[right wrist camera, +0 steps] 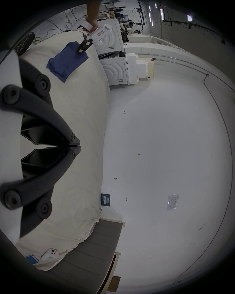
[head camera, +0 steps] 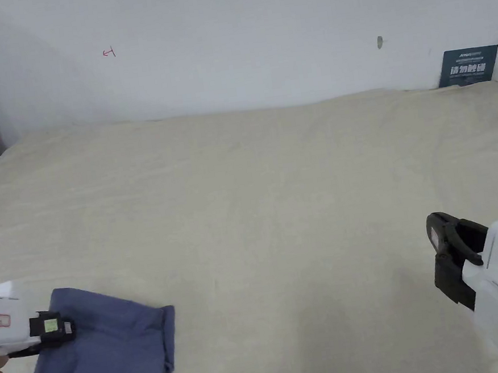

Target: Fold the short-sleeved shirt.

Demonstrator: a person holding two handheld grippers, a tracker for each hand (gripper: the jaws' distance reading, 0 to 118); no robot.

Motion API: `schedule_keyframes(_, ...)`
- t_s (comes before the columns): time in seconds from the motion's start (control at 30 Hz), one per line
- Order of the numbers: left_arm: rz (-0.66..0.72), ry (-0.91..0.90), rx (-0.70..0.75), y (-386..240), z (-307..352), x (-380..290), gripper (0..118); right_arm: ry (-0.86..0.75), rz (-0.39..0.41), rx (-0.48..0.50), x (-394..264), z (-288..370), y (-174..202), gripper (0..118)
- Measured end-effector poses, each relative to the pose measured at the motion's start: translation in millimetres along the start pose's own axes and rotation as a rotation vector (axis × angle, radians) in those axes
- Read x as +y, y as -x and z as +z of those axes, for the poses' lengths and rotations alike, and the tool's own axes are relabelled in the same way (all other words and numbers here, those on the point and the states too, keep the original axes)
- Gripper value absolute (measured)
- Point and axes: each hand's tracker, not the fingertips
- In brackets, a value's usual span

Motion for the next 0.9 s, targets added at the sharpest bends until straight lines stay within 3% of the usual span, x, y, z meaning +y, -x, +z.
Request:
schedule_keyframes(0.17, 0.051, 0.027, 0.078, 30.9, -20.4, 9.3, 18, 0.023, 0.003, 0.011, -7.0, -18.0, 1.6, 0)
schedule_keyframes(0.47, 0.065, 0.081, 0.2, 33.8, -57.4, 1.2, 22, 0.066, 0.006, 0.021, -16.2, -34.7, 1.6, 0)
schedule_keyframes(0.5, 0.076, 0.077, 0.212, 33.4, -57.8, 0.7, 32, 0.072, 0.006, 0.019, -16.3, -34.4, 0.9, 0)
schedule_keyframes(0.63, 0.052, 0.08, 0.299, 23.0, -54.4, -0.5, 103, 0.073, -0.001, 0.019, -13.8, -29.8, -4.6, 0)
schedule_keyframes(0.67, 0.036, 0.056, 0.318, 18.3, -50.7, -1.3, 109, 0.072, -0.003, 0.019, -12.4, -28.1, -6.1, 0)
schedule_keyframes(0.9, -0.048, -0.276, 0.244, -28.3, 14.9, 1.1, 110, 0.043, 0.0, -0.005, -0.6, -22.6, -4.9, 0)
